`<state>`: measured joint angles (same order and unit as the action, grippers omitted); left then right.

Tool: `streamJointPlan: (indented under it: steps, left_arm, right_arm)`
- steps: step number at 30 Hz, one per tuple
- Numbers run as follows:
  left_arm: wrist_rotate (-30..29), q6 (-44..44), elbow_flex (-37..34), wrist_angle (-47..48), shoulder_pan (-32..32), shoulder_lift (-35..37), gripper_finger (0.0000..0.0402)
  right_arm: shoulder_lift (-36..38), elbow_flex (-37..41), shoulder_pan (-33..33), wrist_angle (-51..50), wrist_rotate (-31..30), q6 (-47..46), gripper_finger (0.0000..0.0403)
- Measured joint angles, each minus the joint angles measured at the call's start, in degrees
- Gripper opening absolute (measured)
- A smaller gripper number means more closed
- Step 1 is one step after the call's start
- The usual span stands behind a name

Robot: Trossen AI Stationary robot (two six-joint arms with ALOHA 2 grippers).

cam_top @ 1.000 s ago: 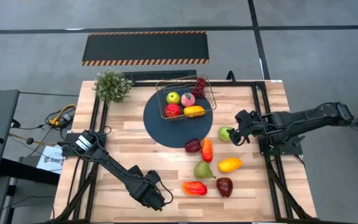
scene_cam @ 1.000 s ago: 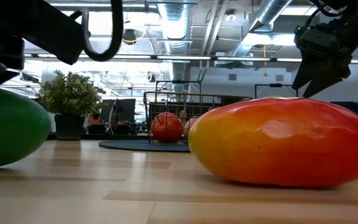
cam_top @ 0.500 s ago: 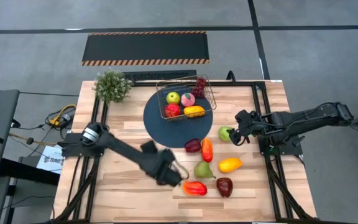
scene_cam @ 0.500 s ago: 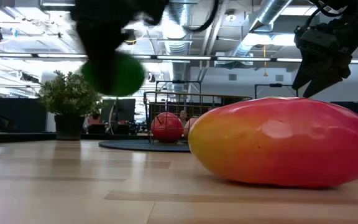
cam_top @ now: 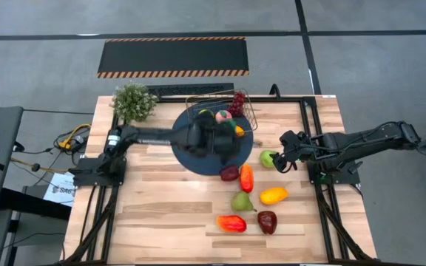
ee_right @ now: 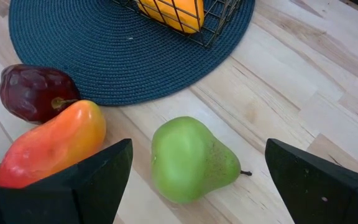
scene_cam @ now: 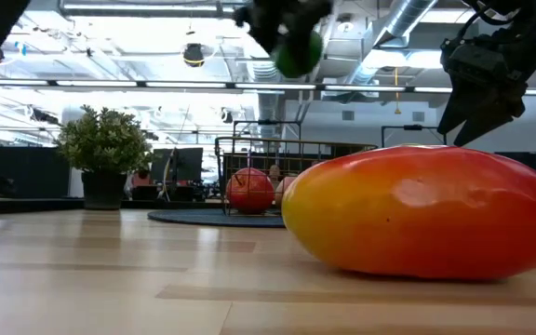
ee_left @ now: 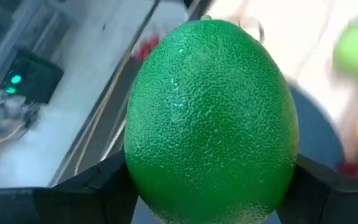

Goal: Build produce basket
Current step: Put the lime into the wire basket

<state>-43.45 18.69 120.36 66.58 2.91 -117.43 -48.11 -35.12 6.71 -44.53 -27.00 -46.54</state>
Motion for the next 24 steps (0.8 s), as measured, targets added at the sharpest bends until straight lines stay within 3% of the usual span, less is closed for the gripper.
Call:
streamJointPlan:
  steps: [5, 10, 15, 24]
  left_arm:
    - [9.22, -4.53, -1.22, -16.74, -7.82, -0.02, 0.0272]
    - [13.21, -3.92, -2.5, -26.47, -13.17, -0.32, 0.0272]
    - [21.11, -1.51, -6.26, -34.93, -15.99, -1.86, 0.0272]
    - [15.28, 3.63, -14.2, -41.87, -17.28, -1.97, 0.0272]
  right_arm:
    - [0.01, -0.01, 0.01, -0.02, 0.0, 0.0, 0.0385]
    - [-0.01, -0.01, 0.01, -0.02, 0.0, 0.0, 0.0385]
    - [-0.01, -0.01, -0.01, -0.07, 0.0, 0.11, 0.0385]
    - [0.01, -0.01, 0.0, -0.03, -0.02, 0.09, 0.0385]
